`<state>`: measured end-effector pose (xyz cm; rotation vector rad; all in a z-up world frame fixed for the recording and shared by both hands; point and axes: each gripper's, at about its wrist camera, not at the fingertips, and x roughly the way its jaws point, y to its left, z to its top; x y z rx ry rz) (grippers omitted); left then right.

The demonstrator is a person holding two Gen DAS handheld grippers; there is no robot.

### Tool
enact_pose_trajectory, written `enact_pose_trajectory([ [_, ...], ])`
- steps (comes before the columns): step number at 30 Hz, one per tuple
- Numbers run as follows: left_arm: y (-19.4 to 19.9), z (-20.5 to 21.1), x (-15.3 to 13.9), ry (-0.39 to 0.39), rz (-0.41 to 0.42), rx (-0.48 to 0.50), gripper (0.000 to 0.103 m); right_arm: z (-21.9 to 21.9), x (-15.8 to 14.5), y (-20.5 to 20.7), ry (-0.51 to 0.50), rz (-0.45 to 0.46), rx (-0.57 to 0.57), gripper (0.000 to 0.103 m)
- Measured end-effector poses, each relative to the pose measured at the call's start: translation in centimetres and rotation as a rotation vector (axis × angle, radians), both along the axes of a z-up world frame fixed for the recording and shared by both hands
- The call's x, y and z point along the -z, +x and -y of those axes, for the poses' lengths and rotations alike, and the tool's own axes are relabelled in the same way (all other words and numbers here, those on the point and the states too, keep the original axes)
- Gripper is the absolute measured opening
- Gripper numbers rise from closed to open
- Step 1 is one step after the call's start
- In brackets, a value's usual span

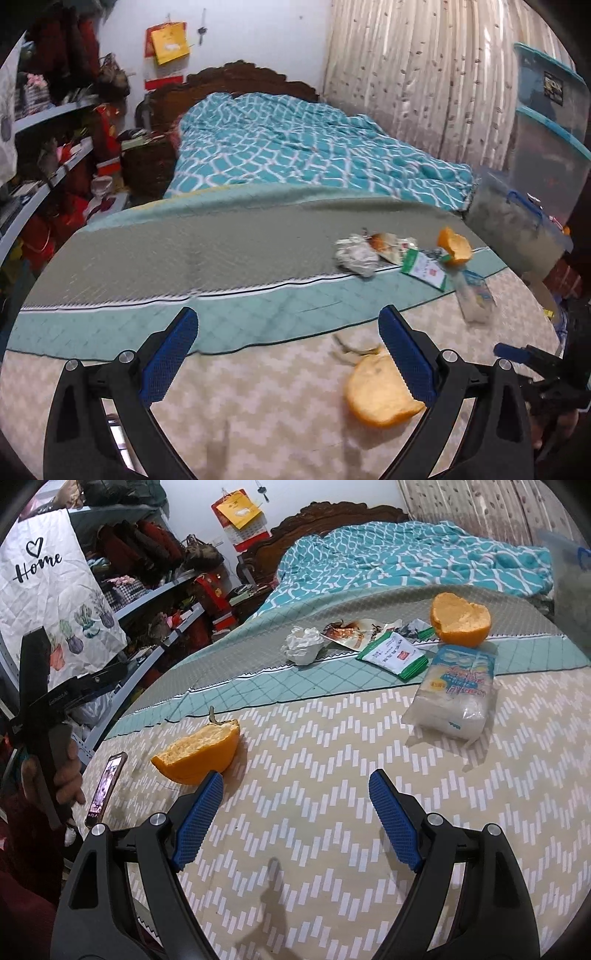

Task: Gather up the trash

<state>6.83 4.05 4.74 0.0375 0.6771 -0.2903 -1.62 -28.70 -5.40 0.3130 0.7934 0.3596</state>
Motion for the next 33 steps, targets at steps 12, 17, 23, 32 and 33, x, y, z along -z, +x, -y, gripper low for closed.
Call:
enact_pose_trajectory([
  [12,-0.1,2.8,5.0,-0.053,-0.209,0.046,0.094,3.2,-1.1,-0.5,-0.026,0.047,0.124,0.081],
  [17,-1.8,4.4,6.5,-0.04,-0.227,0.083,0.094,5.2,-0.8,0.3,-0.03,0.032,0.213,0.082],
  [23,-1.0,5.0,8.3,-0.084,-0.292,0.053,0.094,6.8,-0.7,1.3,-0.041,0.024,0.279,0.086],
  [32,-0.9,7.6,9.7,-0.065,-0.291,0.053,0.092,6.3,1.0,6.7,-0.106,-0.072,0.274,0.092],
  [33,-1.0,7.7,9.7,-0.063,-0.283,0.054,0.079,5.9,1.2,7.1,-0.116,-0.08,0.271,0.092],
])
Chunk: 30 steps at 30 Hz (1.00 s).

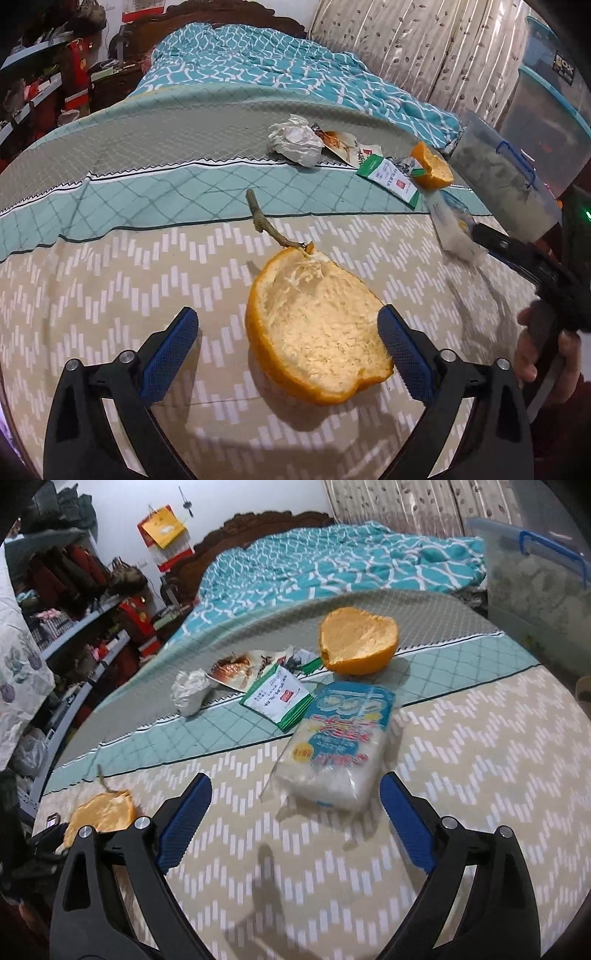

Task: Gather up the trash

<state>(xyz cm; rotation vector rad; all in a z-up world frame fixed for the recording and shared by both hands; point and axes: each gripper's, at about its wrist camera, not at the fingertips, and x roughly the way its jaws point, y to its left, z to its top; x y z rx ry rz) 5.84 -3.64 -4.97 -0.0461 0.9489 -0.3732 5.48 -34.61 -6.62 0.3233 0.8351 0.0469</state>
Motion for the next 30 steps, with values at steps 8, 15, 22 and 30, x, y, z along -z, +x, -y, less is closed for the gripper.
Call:
enact_pose_trajectory([
  [8,0.2,-0.8,-0.3,-0.058,-0.03,0.031,0.013,-1.2,2.1,1.7,-0.121,-0.063,-0.04,0.035],
  [15,-0.5,0.6,-2.3,-0.105,-0.001,0.086,0.013,1.4,1.2,-0.8,-0.052,-0.02,-0.015,0.017],
  [22,0.2,3.4,-4.6,-0.148,0.008,0.152,0.013,3.8,0.0,-3.9,-0.023,0.028,0.022,0.016],
  [30,0.6,7.0,-5.3,-0.132,0.01,0.21,0.013,6.1,-1.1,-5.2,0.036,0.074,0.043,0.039],
])
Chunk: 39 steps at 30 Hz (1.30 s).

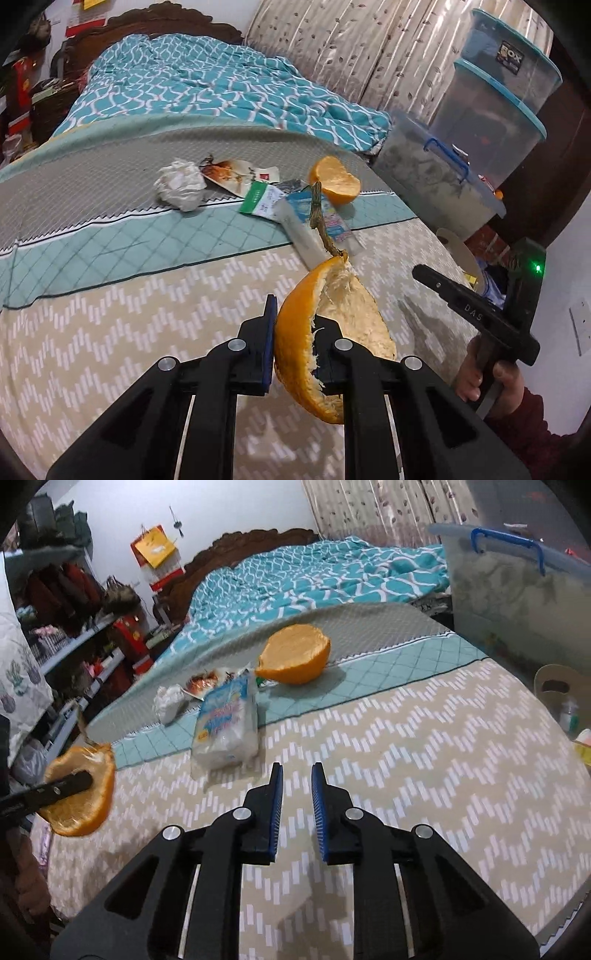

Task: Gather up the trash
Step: 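Grasp the white tissue packet with the right tool, then carry peel and tissue packet to the wastebasket and open both tools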

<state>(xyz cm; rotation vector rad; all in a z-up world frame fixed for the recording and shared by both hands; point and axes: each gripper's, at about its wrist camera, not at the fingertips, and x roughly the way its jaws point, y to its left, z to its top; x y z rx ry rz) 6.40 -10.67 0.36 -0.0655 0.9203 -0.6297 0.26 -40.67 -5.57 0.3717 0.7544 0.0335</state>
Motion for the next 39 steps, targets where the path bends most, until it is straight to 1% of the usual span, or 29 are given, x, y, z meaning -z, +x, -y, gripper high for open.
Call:
enact_pose_trajectory([
  [1,0.0,0.0,-0.1,-0.001,0.002,-0.001,0.013,-0.4,-0.3,0.5,-0.001,0.008,-0.013,0.082],
  [2,0.0,-0.1,-0.2,-0.005,0.005,-0.006,0.013,-1.0,-0.8,0.8,-0.016,0.047,-0.028,0.097],
  [3,-0.1,-0.3,-0.4,-0.011,0.008,-0.015,0.013,-1.7,-1.1,1.3,-0.043,0.062,-0.052,0.097],
  [6,-0.1,-1.6,-0.5,-0.012,0.009,-0.048,0.013,-4.5,-1.2,4.1,-0.13,0.048,-0.141,0.094],
  [8,0.0,-2.7,-0.6,-0.004,0.009,-0.078,0.013,-5.9,-0.4,6.2,-0.139,0.014,-0.179,0.093],
  [10,0.1,-3.8,-0.6,0.002,0.004,-0.106,0.013,-7.2,1.0,8.6,-0.138,-0.047,-0.212,0.091],
  [12,0.3,-4.6,-0.7,0.01,-0.004,-0.131,0.013,-7.9,2.4,10.0,-0.142,-0.108,-0.244,0.07],
  [13,0.4,-4.8,-0.7,0.014,-0.007,-0.136,0.013,-7.9,2.6,10.1,-0.14,-0.114,-0.244,0.061],
  [15,0.6,-4.7,-0.9,0.018,-0.009,-0.133,0.013,-7.3,1.9,8.9,-0.114,-0.082,-0.241,0.059],
  [18,1.1,-3.0,-1.3,0.028,-0.008,-0.094,0.013,-5.6,0.3,5.9,-0.102,-0.012,-0.223,0.058],
  [19,1.4,-1.5,-1.6,0.034,-0.005,-0.062,0.013,-4.7,-0.1,4.8,-0.102,0.007,-0.206,0.058],
  [21,1.8,1.8,-1.9,0.043,0.01,0.004,0.013,-1.6,-1.0,1.9,-0.104,0.043,-0.134,0.058],
  [23,2.1,5.7,-2.2,0.048,0.022,0.079,0.013,2.6,-1.7,-0.7,-0.101,0.06,-0.029,0.059],
  [25,2.3,11.1,-2.5,0.046,0.023,0.176,0.013,6.3,-2.0,-2.6,-0.095,0.065,0.059,0.059],
  [26,2.2,13.3,-2.6,0.044,0.024,0.213,0.013,9.3,-2.3,-4.1,-0.102,0.067,0.136,0.059],
  [28,2.2,19.3,-2.7,0.037,0.021,0.309,0.013,13.7,-2.5,-6.2,-0.106,0.059,0.243,0.059],
  [31,1.8,26.9,-2.7,0.037,0.024,0.414,0.013,19.7,-2.0,-8.7,-0.082,0.032,0.368,0.06],
  [33,1.2,32.8,-2.4,0.053,0.046,0.486,0.013,22.8,-1.3,-9.8,-0.073,0.011,0.43,0.06],
  [36,1.0,39.7,-1.4,0.07,0.033,0.538,0.013,26.8,0.0,-10.8,-0.041,-0.016,0.498,0.061],
  [38,0.9,43.4,-0.6,0.08,0.027,0.557,0.014,28.8,0.9,-11.0,-0.026,-0.024,0.528,0.065],
  [39,0.7,45.3,0.1,0.086,0.025,0.565,0.022,29.4,1.2,-11.1,-0.019,-0.027,0.537,0.069],
])
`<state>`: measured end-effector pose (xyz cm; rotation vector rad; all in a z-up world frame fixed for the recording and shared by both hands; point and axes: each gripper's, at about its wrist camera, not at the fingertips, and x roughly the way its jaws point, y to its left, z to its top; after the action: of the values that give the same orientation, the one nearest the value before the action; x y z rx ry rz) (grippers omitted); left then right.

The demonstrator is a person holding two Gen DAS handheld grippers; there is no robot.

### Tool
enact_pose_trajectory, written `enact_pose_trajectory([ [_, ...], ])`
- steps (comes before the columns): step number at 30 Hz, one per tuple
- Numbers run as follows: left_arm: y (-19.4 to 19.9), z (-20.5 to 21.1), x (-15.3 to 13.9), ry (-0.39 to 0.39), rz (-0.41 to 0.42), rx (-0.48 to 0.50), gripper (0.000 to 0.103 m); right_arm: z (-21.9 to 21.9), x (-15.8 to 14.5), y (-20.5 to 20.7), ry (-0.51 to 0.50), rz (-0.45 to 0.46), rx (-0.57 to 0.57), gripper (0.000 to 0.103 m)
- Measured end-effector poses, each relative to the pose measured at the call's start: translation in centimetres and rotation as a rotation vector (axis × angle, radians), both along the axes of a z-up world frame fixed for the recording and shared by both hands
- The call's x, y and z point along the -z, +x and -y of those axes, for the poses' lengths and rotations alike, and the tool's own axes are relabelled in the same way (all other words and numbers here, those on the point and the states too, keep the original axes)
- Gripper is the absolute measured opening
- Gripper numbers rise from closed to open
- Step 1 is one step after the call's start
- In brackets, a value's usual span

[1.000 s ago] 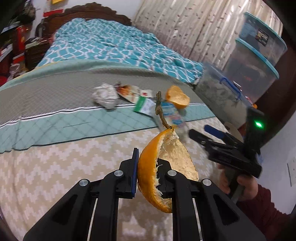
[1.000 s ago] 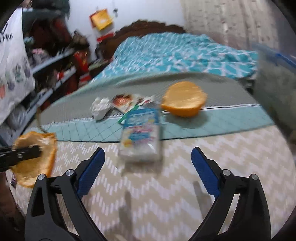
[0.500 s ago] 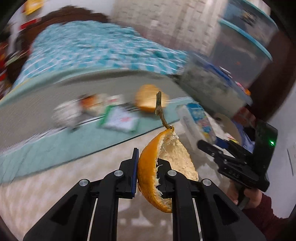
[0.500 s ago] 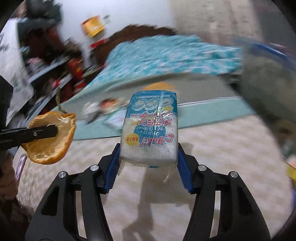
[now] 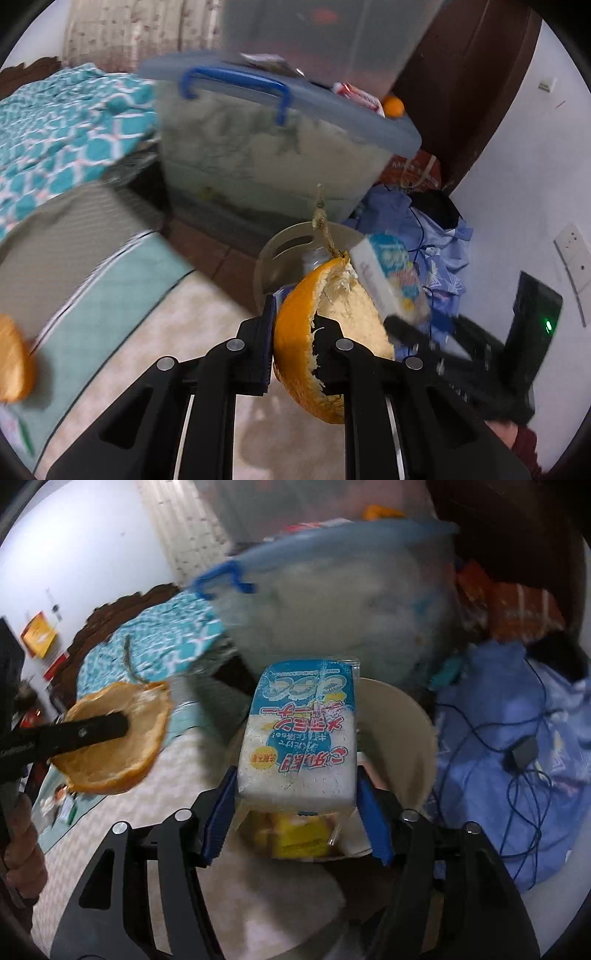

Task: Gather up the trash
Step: 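Carry peel and tissue packet to the wastebasket and open both tools, then grasp the crumpled white tissue with the left tool while the right tool grasps the snack bag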

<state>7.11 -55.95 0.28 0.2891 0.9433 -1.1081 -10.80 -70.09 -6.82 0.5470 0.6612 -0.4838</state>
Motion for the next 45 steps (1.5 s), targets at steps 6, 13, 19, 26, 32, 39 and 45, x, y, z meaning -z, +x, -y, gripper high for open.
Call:
enact_pose_trajectory([
  [6,-0.4,3.6,2.2,0.059,0.03,-0.011,0.066,1.5,0.4,-1.4,0.011,0.055,0.09,0.081],
  [13,0.0,-5.4,-0.3,0.0,0.081,-0.06,0.066,-0.6,-2.2,-2.1,-0.008,0.155,0.075,0.08],
  [19,2.2,-17.4,-1.2,-0.011,0.089,-0.197,0.066,-6.4,-5.1,1.4,-0.036,0.184,-0.07,0.071],
  [26,8.7,-35.6,-0.6,0.068,0.156,-0.581,0.067,-16.6,-6.4,9.4,-0.027,0.155,-0.367,0.052],
  [32,15.8,-44.7,2.4,0.166,0.172,-0.946,0.09,-27.3,-5.2,18.1,-0.041,0.072,-0.613,0.056],
  [39,19.8,-43.1,7.3,0.256,0.065,-0.838,0.052,-37.3,-4.0,31.7,-0.104,-0.064,-0.802,0.073],
  [45,17.0,-46.6,7.1,0.184,0.06,-0.879,0.049,-41.8,-0.8,41.2,-0.087,-0.283,-0.856,0.072],
])
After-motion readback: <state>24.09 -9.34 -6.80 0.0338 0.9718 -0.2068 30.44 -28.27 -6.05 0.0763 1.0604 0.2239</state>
